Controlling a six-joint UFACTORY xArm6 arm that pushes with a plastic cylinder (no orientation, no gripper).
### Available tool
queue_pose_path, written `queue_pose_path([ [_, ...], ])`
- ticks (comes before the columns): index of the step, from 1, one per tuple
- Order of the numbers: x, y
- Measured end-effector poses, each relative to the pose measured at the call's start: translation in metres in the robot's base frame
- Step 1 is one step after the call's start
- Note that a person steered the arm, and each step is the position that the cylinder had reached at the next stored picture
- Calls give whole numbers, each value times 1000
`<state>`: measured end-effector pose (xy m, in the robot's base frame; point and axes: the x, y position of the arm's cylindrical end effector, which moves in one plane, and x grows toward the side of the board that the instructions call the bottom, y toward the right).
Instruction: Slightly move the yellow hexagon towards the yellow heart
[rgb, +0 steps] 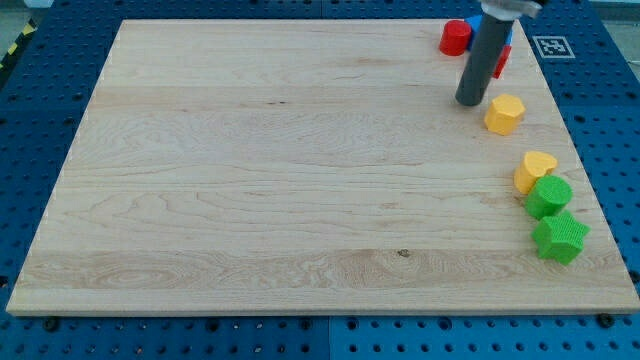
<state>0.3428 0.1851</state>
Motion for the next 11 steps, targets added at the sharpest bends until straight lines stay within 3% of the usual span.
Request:
queue_pose_path([
  [2,18,59],
  [5,20,50],
  [6,42,50],
  [8,25,34],
  [11,81,24],
])
